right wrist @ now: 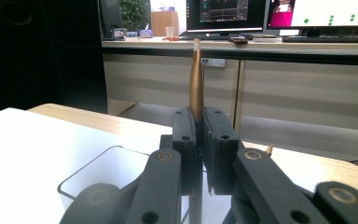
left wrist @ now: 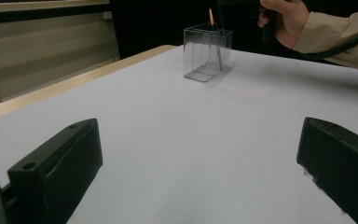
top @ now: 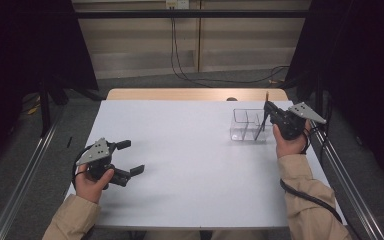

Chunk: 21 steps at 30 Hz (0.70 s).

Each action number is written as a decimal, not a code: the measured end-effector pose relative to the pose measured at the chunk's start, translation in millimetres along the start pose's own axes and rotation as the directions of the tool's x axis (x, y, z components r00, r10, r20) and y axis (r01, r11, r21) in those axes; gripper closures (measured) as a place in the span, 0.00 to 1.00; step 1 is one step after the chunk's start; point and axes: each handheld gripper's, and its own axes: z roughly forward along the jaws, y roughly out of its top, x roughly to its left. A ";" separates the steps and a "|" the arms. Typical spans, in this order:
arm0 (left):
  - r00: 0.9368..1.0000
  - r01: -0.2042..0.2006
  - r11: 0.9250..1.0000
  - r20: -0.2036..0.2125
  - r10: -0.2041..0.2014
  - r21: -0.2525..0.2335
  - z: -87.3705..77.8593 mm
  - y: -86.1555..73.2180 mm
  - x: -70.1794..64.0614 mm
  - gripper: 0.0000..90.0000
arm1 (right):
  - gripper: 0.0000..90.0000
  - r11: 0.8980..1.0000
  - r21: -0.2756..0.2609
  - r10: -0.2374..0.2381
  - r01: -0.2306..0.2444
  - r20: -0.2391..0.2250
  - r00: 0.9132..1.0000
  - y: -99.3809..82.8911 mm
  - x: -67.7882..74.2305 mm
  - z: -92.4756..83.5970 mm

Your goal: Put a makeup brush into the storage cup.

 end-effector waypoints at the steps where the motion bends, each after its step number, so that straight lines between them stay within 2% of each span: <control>1: 1.000 0.000 1.000 0.000 0.000 -0.001 0.0 0.0 0.0 0.00 | 0.91 1.000 -0.001 0.001 -0.001 -0.001 1.000 0.0 0.0 -0.2; 6: 1.000 0.002 1.000 0.003 -0.002 -0.001 0.5 -0.3 -0.1 0.00 | 0.59 1.000 -0.002 0.020 -0.020 0.021 1.000 0.7 1.5 -0.4; 10: 1.000 -0.001 1.000 0.002 0.001 0.003 0.4 -0.2 0.2 0.00 | 0.41 0.999 -0.007 0.037 -0.037 0.024 0.999 2.2 2.2 -0.7; 13: 1.000 -0.002 1.000 -0.001 0.002 0.003 0.6 -0.1 -0.1 0.00 | 0.32 0.999 -0.013 0.040 -0.040 0.032 0.999 3.5 2.9 -1.4; 21: 1.000 -0.001 1.000 -0.004 0.001 0.003 0.2 -0.1 0.1 0.00 | 0.22 0.999 0.011 0.041 -0.041 0.012 0.999 3.6 4.8 -2.2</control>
